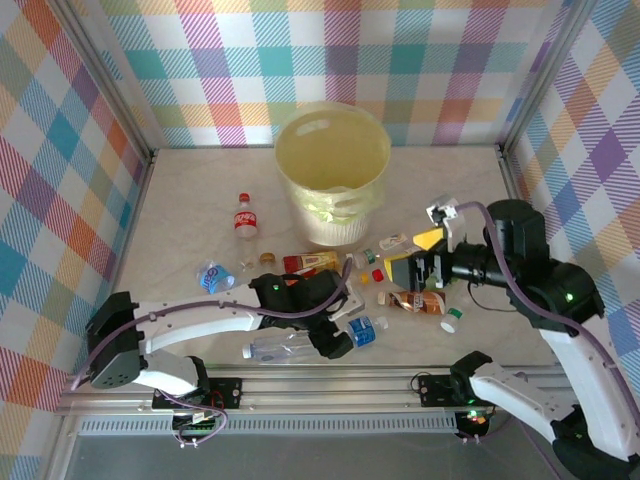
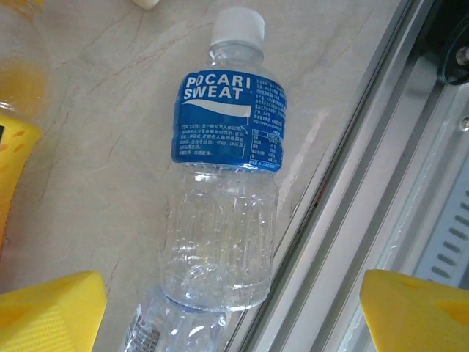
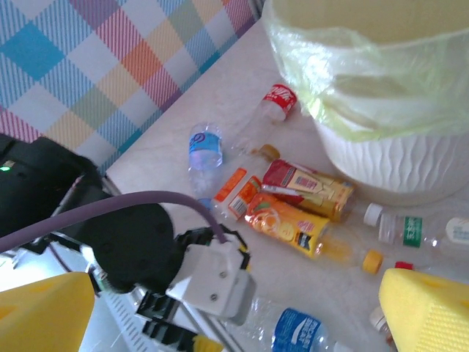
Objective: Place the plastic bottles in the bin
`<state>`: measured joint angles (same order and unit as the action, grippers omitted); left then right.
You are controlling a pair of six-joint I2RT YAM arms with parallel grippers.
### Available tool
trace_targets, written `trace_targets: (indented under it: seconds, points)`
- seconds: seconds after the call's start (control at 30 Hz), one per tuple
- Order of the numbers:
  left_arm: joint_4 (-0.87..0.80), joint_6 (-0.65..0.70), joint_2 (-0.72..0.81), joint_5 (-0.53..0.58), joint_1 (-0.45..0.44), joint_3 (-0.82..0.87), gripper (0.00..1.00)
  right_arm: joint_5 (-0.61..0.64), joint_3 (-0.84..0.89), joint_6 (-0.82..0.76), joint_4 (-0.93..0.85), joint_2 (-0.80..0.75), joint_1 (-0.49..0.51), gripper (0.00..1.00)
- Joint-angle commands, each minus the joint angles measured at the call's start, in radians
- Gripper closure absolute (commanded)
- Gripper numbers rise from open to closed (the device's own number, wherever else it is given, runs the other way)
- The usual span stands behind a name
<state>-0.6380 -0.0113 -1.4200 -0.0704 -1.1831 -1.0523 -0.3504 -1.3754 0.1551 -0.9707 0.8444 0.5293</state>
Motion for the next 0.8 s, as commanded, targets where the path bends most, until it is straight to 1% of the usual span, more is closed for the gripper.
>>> trace_targets:
  seconds: [0.0, 0.07, 0.27, 0.5, 0.73, 0.77]
  points:
    - [-0.059, 0.012, -0.045, 0.055, -0.038, -0.051, 0.13, -0.032, 0.036, 0.041, -0.049, -0.035, -0.005, 0.00]
    - [-0.068, -0.002, -0.086, 0.080, -0.054, -0.076, 0.15, -0.033, 0.061, 0.043, -0.057, -0.053, -0.005, 0.00]
    - [-0.101, -0.051, -0.229, 0.149, -0.101, -0.152, 0.17, -0.032, 0.099, 0.051, -0.053, -0.074, -0.005, 0.00]
    - [-0.118, -0.090, -0.351, 0.185, -0.106, -0.211, 0.18, -0.032, 0.108, 0.055, -0.058, -0.084, -0.005, 0.00]
    - [-0.103, -0.109, -0.426, 0.166, -0.106, -0.235, 0.22, -0.032, 0.119, 0.060, -0.062, -0.091, -0.005, 0.00]
    - [-0.098, -0.111, -0.431, 0.168, -0.106, -0.234, 0.25, -0.033, 0.121, 0.061, -0.060, -0.092, -0.004, 0.00]
